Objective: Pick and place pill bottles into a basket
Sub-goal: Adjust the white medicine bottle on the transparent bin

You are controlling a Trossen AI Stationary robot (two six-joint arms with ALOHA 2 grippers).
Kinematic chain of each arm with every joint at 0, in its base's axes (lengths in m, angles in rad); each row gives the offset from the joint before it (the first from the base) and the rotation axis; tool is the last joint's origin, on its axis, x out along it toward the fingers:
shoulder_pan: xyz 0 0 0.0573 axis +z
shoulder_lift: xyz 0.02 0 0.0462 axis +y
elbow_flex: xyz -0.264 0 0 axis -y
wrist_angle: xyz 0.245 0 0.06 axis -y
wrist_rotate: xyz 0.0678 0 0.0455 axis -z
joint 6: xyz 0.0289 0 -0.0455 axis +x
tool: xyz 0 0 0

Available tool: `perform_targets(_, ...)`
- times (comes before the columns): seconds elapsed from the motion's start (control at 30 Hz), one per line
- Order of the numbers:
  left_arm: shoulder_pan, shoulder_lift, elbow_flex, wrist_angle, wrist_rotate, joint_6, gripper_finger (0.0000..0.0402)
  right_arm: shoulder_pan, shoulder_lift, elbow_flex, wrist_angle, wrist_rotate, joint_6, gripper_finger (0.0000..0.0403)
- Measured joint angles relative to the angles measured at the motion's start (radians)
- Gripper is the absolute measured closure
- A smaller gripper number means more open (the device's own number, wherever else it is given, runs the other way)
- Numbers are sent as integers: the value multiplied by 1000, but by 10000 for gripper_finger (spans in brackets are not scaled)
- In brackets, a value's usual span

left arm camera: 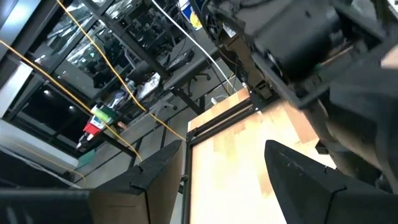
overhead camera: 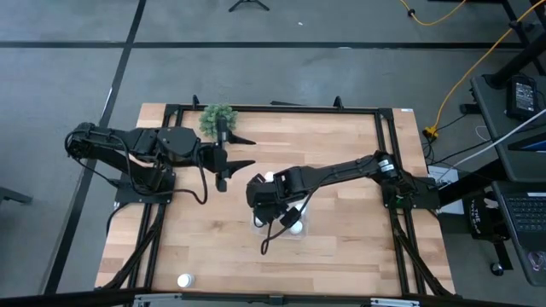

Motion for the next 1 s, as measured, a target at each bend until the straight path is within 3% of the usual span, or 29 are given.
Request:
perform_targets(0.33, 0, 0, 0, 0, 6, -16, 180, 0, 0, -151, 100, -5, -83, 180)
perform_targets(1.0, 1, 0, 0, 0, 4, -26, 180, -8, 1, -246, 241, -31, -160, 175)
